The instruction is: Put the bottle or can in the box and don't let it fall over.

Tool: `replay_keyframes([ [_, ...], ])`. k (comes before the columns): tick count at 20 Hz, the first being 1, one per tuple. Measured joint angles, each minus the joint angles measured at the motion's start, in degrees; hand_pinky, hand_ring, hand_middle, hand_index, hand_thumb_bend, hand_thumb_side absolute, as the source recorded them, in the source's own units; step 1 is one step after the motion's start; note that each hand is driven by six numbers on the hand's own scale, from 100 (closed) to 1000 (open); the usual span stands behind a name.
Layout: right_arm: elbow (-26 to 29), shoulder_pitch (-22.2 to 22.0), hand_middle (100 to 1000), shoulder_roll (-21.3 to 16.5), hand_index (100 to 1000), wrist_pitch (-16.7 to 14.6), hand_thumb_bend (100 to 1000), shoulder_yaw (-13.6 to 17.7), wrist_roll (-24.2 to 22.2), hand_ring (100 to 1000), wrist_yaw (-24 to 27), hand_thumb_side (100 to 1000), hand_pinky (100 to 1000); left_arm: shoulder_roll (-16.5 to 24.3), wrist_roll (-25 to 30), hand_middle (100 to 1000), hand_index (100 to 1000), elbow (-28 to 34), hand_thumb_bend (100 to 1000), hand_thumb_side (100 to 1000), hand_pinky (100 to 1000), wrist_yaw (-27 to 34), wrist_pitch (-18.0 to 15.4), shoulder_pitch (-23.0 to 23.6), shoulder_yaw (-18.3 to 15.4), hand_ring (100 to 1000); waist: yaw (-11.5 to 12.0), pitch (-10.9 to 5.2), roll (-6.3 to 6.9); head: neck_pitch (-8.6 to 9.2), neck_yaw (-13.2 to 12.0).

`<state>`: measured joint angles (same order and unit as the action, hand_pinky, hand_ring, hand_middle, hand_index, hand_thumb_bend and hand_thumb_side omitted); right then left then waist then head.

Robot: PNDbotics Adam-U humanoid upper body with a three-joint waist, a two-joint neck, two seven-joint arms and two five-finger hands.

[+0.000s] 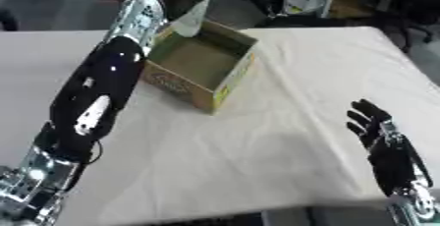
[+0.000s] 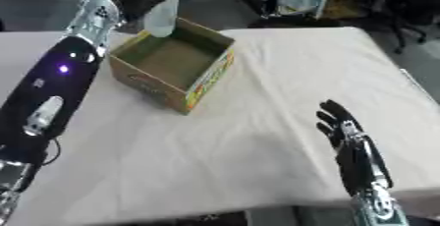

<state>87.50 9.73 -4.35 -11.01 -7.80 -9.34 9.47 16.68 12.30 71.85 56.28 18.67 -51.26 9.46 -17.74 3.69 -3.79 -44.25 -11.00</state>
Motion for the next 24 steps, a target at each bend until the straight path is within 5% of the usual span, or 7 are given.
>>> replay_keyframes([
  [2, 0.0, 1.0, 908, 0.9, 924, 0.2, 100, -1.2, -1.3, 937, 0.4, 883, 941, 0.4, 2.3, 265, 975, -2.5, 560, 1000, 605, -3.7, 0.0, 0.0, 0.3, 274, -0.7, 0.87, -0.04, 0.0, -1.3],
  [3, 0.1, 1.4, 905, 1.3, 914, 0.4, 100, -1.7, -1.8, 935, 0.5, 833, 943, 0.5, 3.4, 290, 974, -3.7, 163, 1000, 616, -5.6, 0.0, 0.2, 0.5, 289, -1.0, 1.2, -0.06, 0.0, -1.8],
  [4, 0.1, 1.6, 909, 1.6, 913, 0.5, 100, -2.0, -2.3, 936, 0.5, 898, 946, 0.5, 4.3, 310, 973, -4.9, 567, 1000, 631, -7.2, 0.0, 0.5, 0.6, 302, -1.1, 1.37, -0.08, 0.0, -2.1],
  [10, 0.1, 1.9, 924, 1.6, 932, 1.2, 100, -2.5, -6.1, 950, -4.2, 917, 953, 0.5, 6.3, 347, 967, -10.4, 582, 1000, 652, -13.0, -0.1, 4.3, -0.9, 313, -0.2, 1.85, 0.06, 0.0, -2.0],
  [16, 0.1, 1.8, 915, 1.6, 923, 0.7, 100, -2.1, -7.2, 945, -6.2, 904, 947, 3.7, 2.4, 353, 964, -11.2, 621, 1000, 618, -11.1, -1.7, 11.0, -5.9, 303, 1.5, 1.45, 0.22, 0.0, -0.6],
  [20, 0.1, 1.3, 915, 1.1, 923, 0.5, 100, -1.1, -5.8, 945, -6.1, 904, 947, 7.7, -2.2, 354, 959, -5.4, 632, 1000, 587, -4.6, -5.2, 17.6, -10.8, 310, 3.3, 1.18, 0.59, 0.0, 0.7],
  [24, 0.1, 0.6, 915, 0.1, 923, 0.4, 100, -0.3, -4.7, 946, -6.1, 907, 947, 11.8, -5.4, 356, 954, 7.0, 621, 1000, 581, 2.4, -10.0, 25.2, -15.0, 325, 5.6, 0.86, 1.07, 0.0, 1.9],
])
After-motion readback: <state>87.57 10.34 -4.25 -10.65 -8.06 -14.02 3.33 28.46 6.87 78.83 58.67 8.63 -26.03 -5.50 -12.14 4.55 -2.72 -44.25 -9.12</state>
